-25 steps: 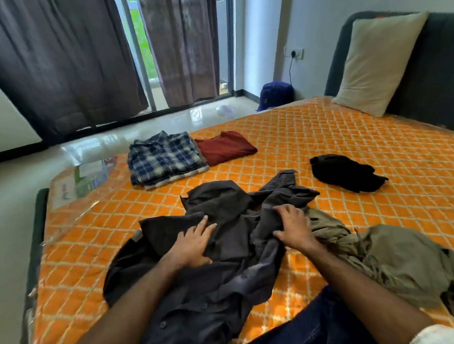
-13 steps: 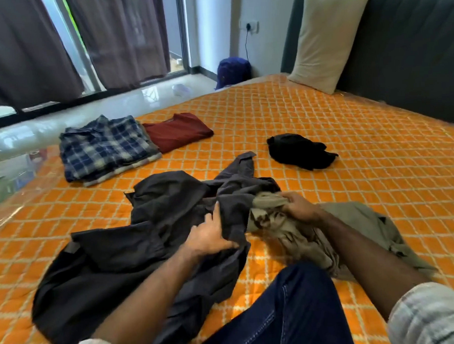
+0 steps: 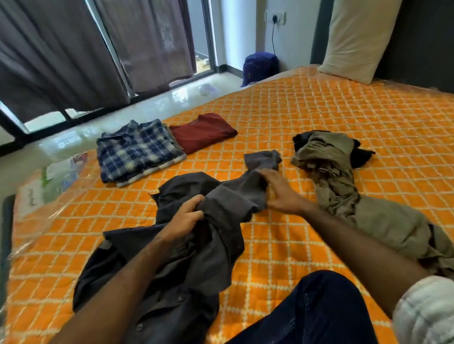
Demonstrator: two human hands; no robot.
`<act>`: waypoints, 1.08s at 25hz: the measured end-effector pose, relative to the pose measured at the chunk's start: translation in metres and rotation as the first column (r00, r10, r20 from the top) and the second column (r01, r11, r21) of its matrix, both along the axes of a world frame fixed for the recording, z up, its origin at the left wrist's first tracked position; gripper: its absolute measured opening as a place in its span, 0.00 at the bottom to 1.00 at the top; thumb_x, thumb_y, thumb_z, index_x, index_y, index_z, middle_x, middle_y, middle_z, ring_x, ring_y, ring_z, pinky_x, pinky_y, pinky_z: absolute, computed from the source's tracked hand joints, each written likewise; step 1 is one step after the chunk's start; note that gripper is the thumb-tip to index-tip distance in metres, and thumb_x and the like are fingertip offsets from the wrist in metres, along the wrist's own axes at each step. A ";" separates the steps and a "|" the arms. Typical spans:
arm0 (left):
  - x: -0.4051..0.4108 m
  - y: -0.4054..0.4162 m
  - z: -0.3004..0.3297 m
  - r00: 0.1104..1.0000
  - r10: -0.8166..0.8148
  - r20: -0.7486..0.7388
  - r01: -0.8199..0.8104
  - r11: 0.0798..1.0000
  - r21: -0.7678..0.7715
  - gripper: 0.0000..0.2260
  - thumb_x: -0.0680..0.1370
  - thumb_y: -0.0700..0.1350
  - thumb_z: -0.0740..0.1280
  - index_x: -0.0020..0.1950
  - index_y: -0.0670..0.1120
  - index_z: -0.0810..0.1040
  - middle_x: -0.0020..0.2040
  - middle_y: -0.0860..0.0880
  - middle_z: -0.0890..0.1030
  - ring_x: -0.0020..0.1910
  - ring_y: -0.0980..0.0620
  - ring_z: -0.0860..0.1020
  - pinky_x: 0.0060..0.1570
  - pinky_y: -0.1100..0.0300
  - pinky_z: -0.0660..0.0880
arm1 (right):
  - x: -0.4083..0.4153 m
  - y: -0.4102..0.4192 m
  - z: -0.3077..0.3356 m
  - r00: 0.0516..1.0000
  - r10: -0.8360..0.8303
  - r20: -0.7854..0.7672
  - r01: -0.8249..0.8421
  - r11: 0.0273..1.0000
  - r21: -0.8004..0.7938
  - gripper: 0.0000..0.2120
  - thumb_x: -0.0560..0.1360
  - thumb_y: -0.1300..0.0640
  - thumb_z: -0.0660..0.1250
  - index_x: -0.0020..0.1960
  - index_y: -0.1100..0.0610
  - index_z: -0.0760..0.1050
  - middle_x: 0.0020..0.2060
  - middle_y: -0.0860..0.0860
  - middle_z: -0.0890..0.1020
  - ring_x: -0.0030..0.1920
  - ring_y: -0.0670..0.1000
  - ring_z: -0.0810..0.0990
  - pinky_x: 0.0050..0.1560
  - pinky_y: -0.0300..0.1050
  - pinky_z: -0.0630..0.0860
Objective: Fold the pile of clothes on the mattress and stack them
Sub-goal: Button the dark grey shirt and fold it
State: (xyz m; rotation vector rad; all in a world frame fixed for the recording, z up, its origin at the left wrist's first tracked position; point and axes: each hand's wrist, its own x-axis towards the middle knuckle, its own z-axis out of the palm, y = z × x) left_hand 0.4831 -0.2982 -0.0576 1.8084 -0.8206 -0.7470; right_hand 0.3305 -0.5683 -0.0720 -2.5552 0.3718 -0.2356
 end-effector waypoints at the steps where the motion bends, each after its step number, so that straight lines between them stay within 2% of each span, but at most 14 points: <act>1: -0.005 0.001 0.007 0.998 -0.033 -0.057 0.031 0.999 -0.039 0.12 0.67 0.37 0.61 0.49 0.36 0.74 0.46 0.42 0.74 0.45 0.49 0.74 0.46 0.54 0.70 | 0.009 0.027 -0.002 0.995 0.099 -0.032 -0.099 0.995 -0.003 0.37 0.69 0.41 0.71 0.74 0.56 0.69 0.71 0.59 0.71 0.72 0.59 0.68 0.70 0.58 0.64; 3: -0.005 0.002 0.022 0.991 0.016 -0.131 -0.034 0.990 -0.137 0.13 0.69 0.36 0.62 0.52 0.37 0.76 0.49 0.42 0.77 0.47 0.49 0.77 0.48 0.56 0.73 | 0.021 0.064 0.015 0.986 0.165 0.007 -0.165 0.986 -0.001 0.20 0.72 0.48 0.66 0.62 0.52 0.80 0.62 0.55 0.79 0.65 0.58 0.76 0.66 0.61 0.70; 5: 0.006 0.007 0.040 0.975 0.208 -0.079 -0.220 0.953 -0.210 0.12 0.74 0.35 0.63 0.56 0.41 0.78 0.53 0.45 0.81 0.52 0.49 0.80 0.55 0.51 0.76 | 0.026 0.080 0.058 0.989 0.050 0.136 -0.086 0.959 0.272 0.13 0.72 0.59 0.59 0.42 0.52 0.83 0.41 0.50 0.84 0.43 0.50 0.82 0.47 0.54 0.78; 8: 0.018 0.026 0.078 0.774 0.526 0.352 -0.394 0.836 -0.382 0.13 0.77 0.38 0.71 0.57 0.51 0.74 0.55 0.49 0.75 0.52 0.48 0.78 0.56 0.49 0.76 | 0.037 0.092 0.125 0.973 -0.143 0.179 -0.035 0.678 0.734 0.16 0.82 0.65 0.60 0.43 0.54 0.82 0.36 0.47 0.84 0.36 0.43 0.82 0.40 0.41 0.78; 10: 0.001 0.037 0.103 0.718 0.425 0.551 -0.168 0.875 -0.455 0.17 0.76 0.44 0.75 0.60 0.54 0.71 0.56 0.49 0.73 0.52 0.48 0.76 0.55 0.54 0.75 | 0.048 0.099 0.152 0.938 -0.298 0.176 0.010 0.532 0.847 0.13 0.82 0.64 0.61 0.43 0.57 0.81 0.34 0.48 0.85 0.35 0.45 0.82 0.39 0.40 0.78; 12: -0.020 0.045 0.111 0.616 0.117 0.779 0.104 0.968 -0.227 0.33 0.71 0.57 0.77 0.71 0.51 0.68 0.66 0.48 0.71 0.64 0.49 0.72 0.65 0.57 0.69 | 0.062 0.109 0.173 0.886 -0.426 0.183 -0.001 0.393 0.920 0.13 0.81 0.67 0.61 0.42 0.57 0.78 0.34 0.51 0.83 0.35 0.48 0.81 0.40 0.40 0.78; 14: -0.022 0.055 0.096 0.465 -0.084 0.881 0.106 0.994 0.038 0.48 0.66 0.61 0.75 0.80 0.48 0.57 0.74 0.47 0.65 0.72 0.48 0.66 0.72 0.56 0.63 | 0.070 0.112 0.189 0.854 -0.473 0.218 -0.036 0.364 0.931 0.13 0.81 0.69 0.59 0.42 0.58 0.77 0.37 0.53 0.80 0.36 0.47 0.79 0.42 0.37 0.76; 15: -0.014 0.061 0.088 0.493 -0.077 0.867 0.069 0.996 0.050 0.47 0.66 0.56 0.75 0.80 0.48 0.57 0.73 0.47 0.67 0.71 0.47 0.68 0.71 0.52 0.65 | 0.070 0.109 0.195 0.850 -0.477 0.224 -0.017 0.400 0.916 0.14 0.81 0.69 0.59 0.41 0.58 0.76 0.37 0.52 0.78 0.34 0.45 0.78 0.40 0.34 0.75; 17: 0.006 0.075 0.086 0.738 0.042 0.674 0.011 0.997 -0.075 0.31 0.68 0.47 0.71 0.71 0.51 0.71 0.62 0.51 0.78 0.61 0.51 0.77 0.62 0.49 0.73 | 0.068 0.096 0.204 0.824 -0.529 0.201 0.075 0.454 0.888 0.13 0.81 0.68 0.60 0.41 0.59 0.75 0.36 0.53 0.77 0.35 0.48 0.78 0.35 0.32 0.75; 19: 0.019 0.090 0.100 0.849 0.097 0.520 -0.047 0.993 -0.108 0.16 0.69 0.48 0.70 0.57 0.57 0.78 0.50 0.62 0.83 0.51 0.64 0.79 0.54 0.57 0.76 | 0.063 0.077 0.205 0.809 -0.566 0.159 0.167 0.480 0.861 0.04 0.79 0.65 0.63 0.48 0.62 0.77 0.42 0.57 0.79 0.46 0.56 0.79 0.45 0.42 0.78; 22: 0.025 0.093 0.129 0.909 0.162 0.384 -0.108 0.982 -0.158 0.12 0.72 0.43 0.74 0.52 0.55 0.81 0.44 0.62 0.85 0.45 0.67 0.80 0.48 0.62 0.75 | 0.045 0.073 0.189 0.853 -0.478 0.212 0.409 0.862 0.298 0.19 0.72 0.62 0.67 0.63 0.53 0.73 0.60 0.55 0.75 0.61 0.55 0.73 0.62 0.57 0.74; 24: 0.017 0.079 0.146 0.909 0.262 0.323 -0.187 0.951 -0.245 0.12 0.73 0.37 0.73 0.50 0.54 0.82 0.42 0.60 0.85 0.43 0.65 0.80 0.47 0.64 0.75 | 0.034 0.112 0.179 0.932 -0.117 0.343 0.082 0.990 0.113 0.21 0.72 0.64 0.66 0.64 0.54 0.74 0.58 0.54 0.75 0.59 0.50 0.74 0.63 0.50 0.73; 26: 0.012 0.061 0.160 0.934 0.333 0.132 -0.281 0.910 -0.306 0.09 0.73 0.39 0.73 0.52 0.46 0.83 0.43 0.53 0.85 0.42 0.56 0.80 0.44 0.59 0.75 | 0.030 0.161 0.171 0.945 0.245 0.217 -0.306 0.897 0.320 0.24 0.76 0.56 0.72 0.69 0.56 0.70 0.59 0.51 0.77 0.59 0.43 0.77 0.62 0.40 0.74; 27: 0.006 0.056 0.168 0.955 0.294 -0.043 -0.291 0.897 -0.331 0.11 0.74 0.41 0.72 0.55 0.44 0.81 0.45 0.49 0.83 0.42 0.53 0.79 0.42 0.58 0.75 | 0.033 0.176 0.170 0.940 0.293 0.177 -0.341 0.855 0.390 0.29 0.75 0.49 0.74 0.71 0.55 0.68 0.62 0.49 0.78 0.62 0.42 0.77 0.63 0.39 0.74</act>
